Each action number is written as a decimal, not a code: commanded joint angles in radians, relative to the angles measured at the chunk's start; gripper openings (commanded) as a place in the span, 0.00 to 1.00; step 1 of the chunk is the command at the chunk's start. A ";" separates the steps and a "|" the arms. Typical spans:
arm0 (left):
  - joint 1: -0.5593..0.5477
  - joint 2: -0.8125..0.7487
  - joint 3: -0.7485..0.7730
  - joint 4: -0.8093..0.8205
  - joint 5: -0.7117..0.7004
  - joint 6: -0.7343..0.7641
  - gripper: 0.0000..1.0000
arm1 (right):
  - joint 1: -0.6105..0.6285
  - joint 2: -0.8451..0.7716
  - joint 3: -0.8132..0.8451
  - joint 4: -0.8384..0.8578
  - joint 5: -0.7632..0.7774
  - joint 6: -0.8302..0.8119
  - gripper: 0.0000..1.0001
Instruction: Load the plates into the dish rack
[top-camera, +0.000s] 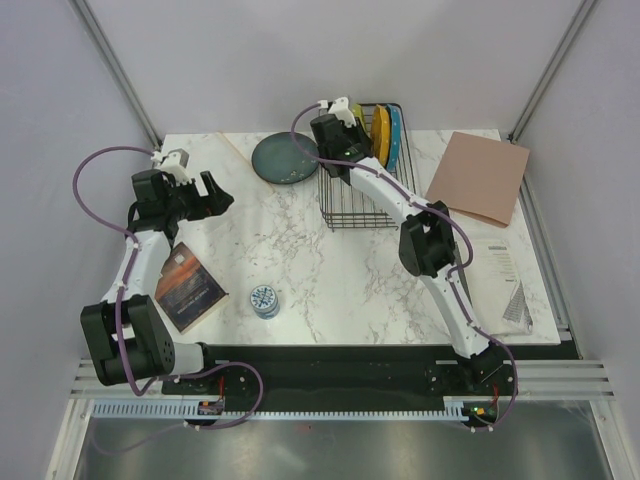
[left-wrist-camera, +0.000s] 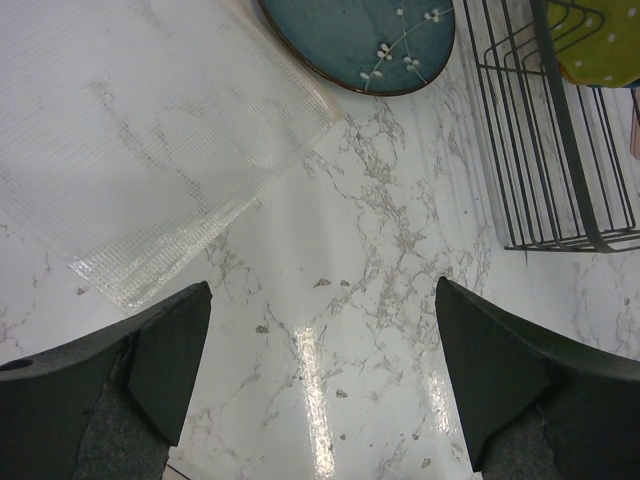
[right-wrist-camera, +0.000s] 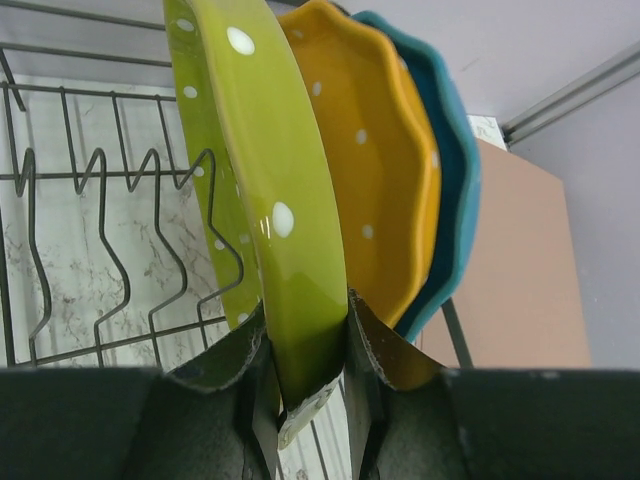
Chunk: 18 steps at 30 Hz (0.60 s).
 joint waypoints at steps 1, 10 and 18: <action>-0.001 0.018 0.006 0.019 0.012 -0.038 1.00 | 0.005 -0.021 0.062 0.029 0.037 -0.011 0.30; -0.002 0.084 0.031 0.008 0.010 -0.086 1.00 | 0.086 -0.177 -0.082 0.187 0.017 -0.202 0.53; -0.002 0.248 0.147 0.009 0.058 -0.163 1.00 | 0.146 -0.257 -0.134 0.268 0.000 -0.267 0.60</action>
